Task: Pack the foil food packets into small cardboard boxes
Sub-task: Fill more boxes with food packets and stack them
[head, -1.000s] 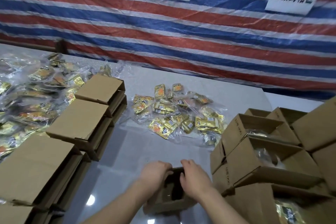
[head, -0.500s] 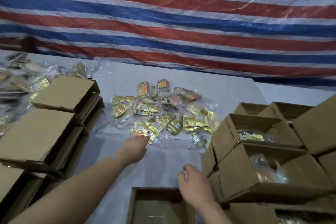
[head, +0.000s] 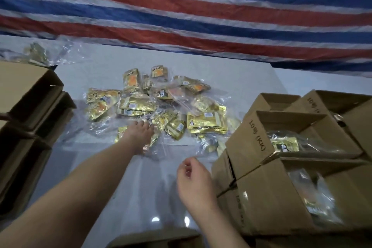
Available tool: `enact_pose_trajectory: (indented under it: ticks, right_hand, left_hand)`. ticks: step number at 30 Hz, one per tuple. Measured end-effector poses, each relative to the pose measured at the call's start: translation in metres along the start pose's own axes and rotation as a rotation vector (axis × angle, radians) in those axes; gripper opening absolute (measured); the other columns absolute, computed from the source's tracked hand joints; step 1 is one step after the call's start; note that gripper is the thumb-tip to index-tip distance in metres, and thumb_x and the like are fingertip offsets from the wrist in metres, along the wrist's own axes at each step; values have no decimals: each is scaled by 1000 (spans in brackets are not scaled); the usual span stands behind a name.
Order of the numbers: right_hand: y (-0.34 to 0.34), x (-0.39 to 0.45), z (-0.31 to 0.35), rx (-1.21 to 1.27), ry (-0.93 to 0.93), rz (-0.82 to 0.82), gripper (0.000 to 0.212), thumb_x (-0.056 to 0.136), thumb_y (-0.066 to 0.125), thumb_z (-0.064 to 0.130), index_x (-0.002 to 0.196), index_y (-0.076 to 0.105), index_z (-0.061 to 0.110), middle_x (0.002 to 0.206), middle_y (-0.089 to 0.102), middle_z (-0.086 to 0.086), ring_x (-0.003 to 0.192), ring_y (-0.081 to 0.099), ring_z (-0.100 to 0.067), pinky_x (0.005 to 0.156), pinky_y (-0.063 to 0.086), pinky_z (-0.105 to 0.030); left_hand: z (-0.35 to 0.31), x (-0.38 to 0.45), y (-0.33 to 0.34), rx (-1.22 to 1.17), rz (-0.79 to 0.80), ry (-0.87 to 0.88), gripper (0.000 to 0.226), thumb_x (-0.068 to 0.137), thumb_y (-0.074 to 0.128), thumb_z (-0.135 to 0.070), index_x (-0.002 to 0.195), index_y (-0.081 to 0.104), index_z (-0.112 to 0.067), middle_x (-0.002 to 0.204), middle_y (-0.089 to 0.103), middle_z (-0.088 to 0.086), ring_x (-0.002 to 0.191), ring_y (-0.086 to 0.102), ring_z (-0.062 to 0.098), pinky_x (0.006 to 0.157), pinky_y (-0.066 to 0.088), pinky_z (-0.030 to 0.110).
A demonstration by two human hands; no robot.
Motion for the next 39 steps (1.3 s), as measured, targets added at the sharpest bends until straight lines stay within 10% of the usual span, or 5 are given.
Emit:
enact_pose_trajectory:
  ticks: [14, 20, 24, 32, 39]
  right_hand:
    - [-20, -32, 33, 369, 44, 47, 7, 99, 58, 33, 105, 58, 31, 105, 62, 11, 95, 57, 2, 67, 42, -5]
    - [-51, -62, 108, 915, -141, 432, 98, 53, 73, 81, 138, 32, 54, 139, 55, 21, 129, 50, 0, 113, 36, -34]
    - [-71, -90, 137, 1050, -185, 597, 120, 43, 89, 67, 146, 40, 27, 130, 67, -5, 117, 65, -23, 89, 58, -40]
    - [-72, -127, 91, 838, -37, 526, 62, 75, 81, 38, 124, 61, 6, 89, 73, -12, 73, 69, -24, 60, 55, -33]
    - [-24, -134, 42, 13, -212, 621, 15, 87, 69, 16, 101, 64, 11, 81, 59, 3, 71, 52, -9, 67, 41, -28]
  left_hand:
    - [33, -111, -62, -1105, -238, -158, 43, 70, 64, -43, 98, 39, -24, 90, 56, -7, 79, 56, 13, 64, 42, 29]
    - [40, -209, -198, -1491, -377, 33, 39, 66, 58, -54, 98, 51, -33, 92, 62, -15, 81, 60, -4, 69, 48, 18]
    - [21, -262, -245, -1571, -448, 122, 20, 84, 64, -45, 98, 52, -39, 90, 60, -28, 84, 58, -16, 62, 45, 7]
    - [11, -302, -193, -1538, -306, 61, 77, 76, 44, -75, 139, 49, -29, 134, 49, -14, 114, 49, -10, 95, 41, 13]
    - [-39, -313, -41, -1505, -110, -133, 38, 102, 48, -14, 140, 46, -10, 139, 44, -7, 124, 46, 7, 91, 30, -2]
Point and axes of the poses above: each hand's wrist, its own x-axis towards the middle knuckle, its own y-axis out of the palm, z = x × y, the point moved 7 cm from there along x, towards the middle knuckle
